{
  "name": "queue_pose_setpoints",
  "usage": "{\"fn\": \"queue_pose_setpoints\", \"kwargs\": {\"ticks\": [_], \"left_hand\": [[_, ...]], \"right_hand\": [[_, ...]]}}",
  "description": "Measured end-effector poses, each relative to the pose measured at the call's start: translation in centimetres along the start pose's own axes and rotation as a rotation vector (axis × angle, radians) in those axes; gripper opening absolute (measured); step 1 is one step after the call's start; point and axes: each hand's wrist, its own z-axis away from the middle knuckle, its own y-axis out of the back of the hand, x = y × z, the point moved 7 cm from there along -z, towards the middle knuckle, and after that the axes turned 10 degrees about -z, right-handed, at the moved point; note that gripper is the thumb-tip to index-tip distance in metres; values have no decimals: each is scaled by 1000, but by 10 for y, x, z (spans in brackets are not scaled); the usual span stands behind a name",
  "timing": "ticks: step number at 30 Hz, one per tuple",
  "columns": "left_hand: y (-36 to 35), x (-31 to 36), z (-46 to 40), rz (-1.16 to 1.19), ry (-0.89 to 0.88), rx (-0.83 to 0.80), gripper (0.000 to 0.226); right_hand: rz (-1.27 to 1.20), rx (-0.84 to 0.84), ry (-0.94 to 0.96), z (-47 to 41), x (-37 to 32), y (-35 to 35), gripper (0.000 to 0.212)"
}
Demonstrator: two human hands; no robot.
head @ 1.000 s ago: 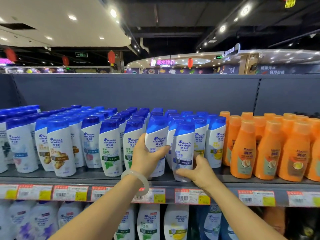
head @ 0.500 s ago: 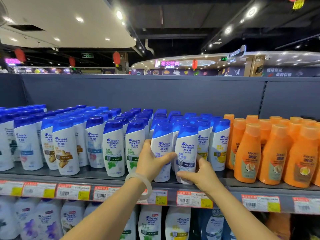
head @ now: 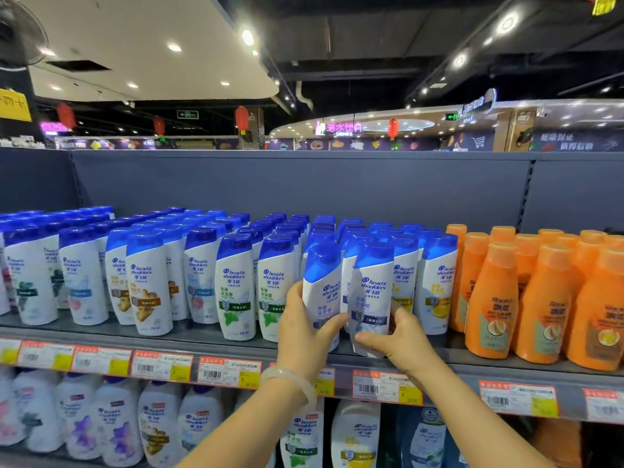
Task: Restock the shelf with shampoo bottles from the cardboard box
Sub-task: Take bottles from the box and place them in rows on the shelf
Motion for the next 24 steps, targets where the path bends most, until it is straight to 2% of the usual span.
{"fn": "queue_pose_setpoints", "kwargs": {"ticks": [4,10,14,18,21,24], "left_hand": [[2,-13,13,-13,96,51,46],[-2,-13,5,0,121,-46,45],[-2,-9,-1,-86,100,-73,41],[-1,-9,3,-270,63,-6,31],[2,-10,10,-434,96,97,54],[2,-9,17,-438,140,174,72]], "right_hand": [[7,-6,-4,0,0,0,46],[-13,-17,3,3,-4,-1,46],[-64,-25,1,4,-5,-3,45],[-65,-25,-5,4,-6,-3,47],[-63,-24,-6,4,-4,-3,47],[-25,-24,6,3,-4,-2,48]]}}
